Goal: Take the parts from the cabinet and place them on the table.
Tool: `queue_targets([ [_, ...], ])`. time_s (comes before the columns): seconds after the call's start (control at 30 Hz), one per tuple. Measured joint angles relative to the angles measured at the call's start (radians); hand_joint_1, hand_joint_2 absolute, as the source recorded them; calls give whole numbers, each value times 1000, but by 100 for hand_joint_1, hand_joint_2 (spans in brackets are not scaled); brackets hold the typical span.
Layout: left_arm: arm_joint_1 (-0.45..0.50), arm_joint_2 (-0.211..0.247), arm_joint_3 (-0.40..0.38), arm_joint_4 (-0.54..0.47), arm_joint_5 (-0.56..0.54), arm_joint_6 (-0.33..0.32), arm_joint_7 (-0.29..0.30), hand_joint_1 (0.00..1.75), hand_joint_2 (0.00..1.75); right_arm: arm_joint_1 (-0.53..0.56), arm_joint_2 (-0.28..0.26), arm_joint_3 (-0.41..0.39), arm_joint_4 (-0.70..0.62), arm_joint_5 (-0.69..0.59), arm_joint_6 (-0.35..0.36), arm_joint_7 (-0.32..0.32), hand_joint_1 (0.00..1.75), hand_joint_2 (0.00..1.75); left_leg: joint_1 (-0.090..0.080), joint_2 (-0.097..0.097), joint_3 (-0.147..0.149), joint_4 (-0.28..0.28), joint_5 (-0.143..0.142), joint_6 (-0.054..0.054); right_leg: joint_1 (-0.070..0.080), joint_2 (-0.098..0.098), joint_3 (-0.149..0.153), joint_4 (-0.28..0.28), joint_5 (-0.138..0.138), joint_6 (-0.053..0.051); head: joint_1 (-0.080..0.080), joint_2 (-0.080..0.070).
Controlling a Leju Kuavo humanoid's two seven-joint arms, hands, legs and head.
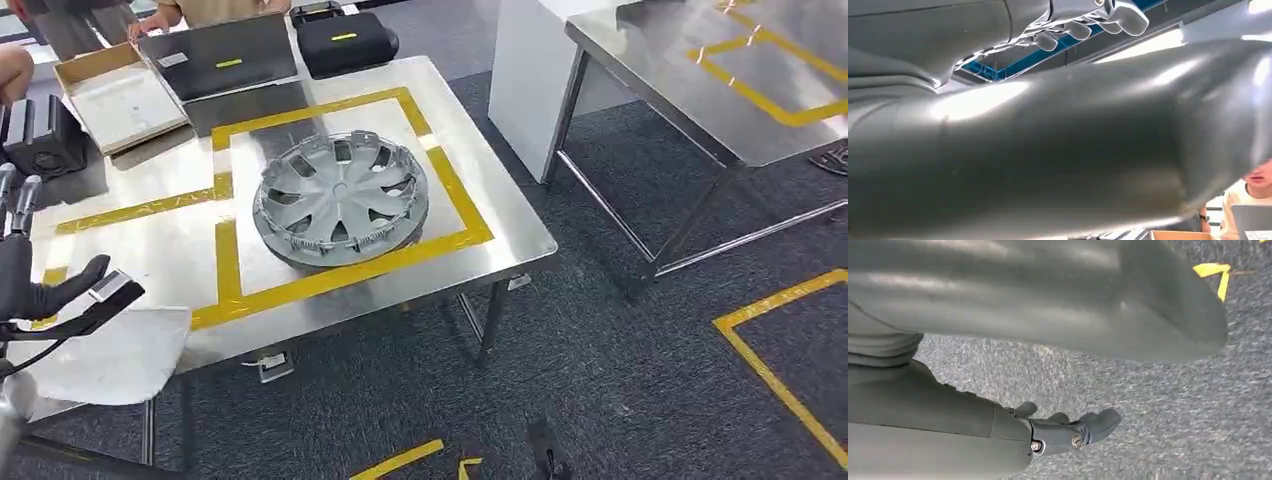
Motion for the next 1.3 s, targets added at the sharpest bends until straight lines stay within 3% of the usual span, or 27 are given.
queue_targets([
  [0.03,-5,-3,-2,1,0,0,2,0,0,0,2,0,0,-2,0,1,0,0,-3,4,24,-32,-15,-2,4,0,-5,-2,7,8,2,0],
  [0.07,-9,-4,-6,3,0,0,5,0,0,1,2,0,0,-5,1,2,0,0,-9,5,16,-32,3,-10,-1,-1,-3,-8,15,15,0,0],
  [0.13,-17,-6,-15,12,0,1,13,0,0,0,2,0,0,-8,4,6,0,0,-16,4,6,-39,11,-2,-7,-2,0,-18,31,27,0,0],
  [0.17,-18,-10,-19,16,0,0,18,0,0,2,2,0,0,-8,5,7,0,0,-12,6,4,-56,27,7,0,-1,0,-26,41,39,-1,0],
  [0.2,-22,-19,-26,21,0,0,21,0,0,2,2,0,0,-9,6,10,0,0,-5,12,9,-67,44,11,-6,0,-6,-18,24,39,-1,0],
  [0.27,-26,-25,-33,28,0,0,26,0,0,3,2,0,0,-10,6,15,0,0,-3,11,-18,-72,68,28,-4,-3,-34,68,-87,48,6,0],
  [0.3,-26,-28,-36,32,0,0,27,0,0,3,2,0,0,-12,6,15,0,0,-3,11,-32,-71,79,26,-4,-4,-52,141,-140,52,7,0],
  [0.33,-27,-29,-40,40,0,0,29,0,0,2,2,0,0,-14,6,15,0,0,-4,12,-47,-69,89,26,-4,-5,-66,205,-170,55,6,0],
  [0.37,-26,-32,-43,47,0,0,29,0,0,3,2,0,0,-16,6,15,0,0,-3,12,-64,-67,99,25,-4,-5,-68,248,-171,57,7,0],
  [0.43,-27,-35,-50,60,0,0,32,0,0,2,2,0,0,-18,6,15,0,0,-1,12,-97,-58,119,20,-4,-7,-14,208,-105,60,7,0],
  [0.47,-27,-36,-56,64,0,0,32,0,0,2,2,0,0,-18,6,14,0,0,1,12,-113,-51,126,15,-5,-8,39,140,-75,61,7,0],
  [0.5,-29,-36,-59,67,0,0,33,0,0,0,2,0,0,-19,6,14,0,0,1,12,-125,-42,132,9,-7,-10,98,62,-74,62,8,0],
  [0.53,-30,-35,-59,68,0,0,34,0,0,-4,2,0,0,-19,6,14,0,0,-4,12,-136,-34,136,2,-4,-10,138,-4,-120,60,10,0],
  [0.57,-33,-34,-60,71,0,0,35,0,0,-4,2,0,0,-19,6,13,0,0,-4,12,-137,-30,140,-3,2,-4,133,-4,-115,38,11,0],
  [0.67,-43,-38,-71,82,0,0,33,0,0,-3,2,0,0,-23,6,15,0,0,-3,12,-137,-40,167,-20,4,-7,124,-10,-101,13,11,0],
  [0.7,-43,-39,-73,87,0,0,34,0,0,-4,5,0,0,-23,6,15,0,0,-2,10,-144,-37,165,-25,-3,-11,117,-17,-86,2,11,0],
  [0.73,-43,-38,-75,91,0,0,36,0,0,-6,5,-1,0,-23,6,16,0,0,0,9,-155,-19,127,-32,-3,-11,106,-18,-75,-2,10,0],
  [0.8,-47,-39,-89,99,0,0,54,0,0,-7,6,-1,0,-22,9,22,0,0,5,8,-189,99,11,-42,-3,-11,80,-18,-54,-8,7,0],
  [0.83,-48,-39,-104,104,0,0,67,0,0,-6,6,-1,0,-21,10,24,0,0,5,8,-204,172,-33,-45,-3,-11,66,-17,-42,-8,6,0],
  [0.87,-48,-40,-120,108,0,0,79,0,0,-7,6,-1,0,-19,12,26,0,0,6,8,-210,229,-51,-47,-3,-11,51,-17,-31,-7,7,0],
  [0.93,-49,-40,-154,115,0,0,106,0,0,-8,9,-1,0,-19,16,26,0,0,6,8,-176,234,-10,-44,-3,-12,20,-16,-7,-4,6,0],
  [1.0,-61,-40,-188,119,0,0,126,0,0,-9,12,-1,0,-19,19,25,0,0,6,8,-73,116,39,-35,-3,-12,-6,-16,16,2,7,0],
  [1.07,-85,-41,-217,120,0,0,145,0,0,-12,16,-2,0,-22,22,20,0,0,-1,4,42,-44,-17,-23,0,-11,-19,-16,35,14,7,0],
  [1.17,-104,-41,-257,132,0,1,165,0,0,-12,21,-2,0,-23,27,16,0,0,-14,3,20,-46,4,-3,-10,-12,-13,-37,68,37,7,0],
  [1.2,-104,-42,-269,135,0,1,171,0,0,-10,21,-2,0,-24,27,16,0,0,-11,5,13,-56,21,6,-5,-10,-15,-44,80,47,4,0],
  [1.23,-108,-46,-282,140,0,1,177,0,0,-9,21,-2,0,-24,27,14,0,0,-5,12,9,-62,38,12,-11,-8,-25,-29,53,47,5,0],
  [1.3,-116,-47,-305,149,0,1,187,0,0,-10,23,-2,0,-25,27,8,0,0,-4,11,-22,-64,68,27,-7,-10,-59,78,-83,50,7,0],
])
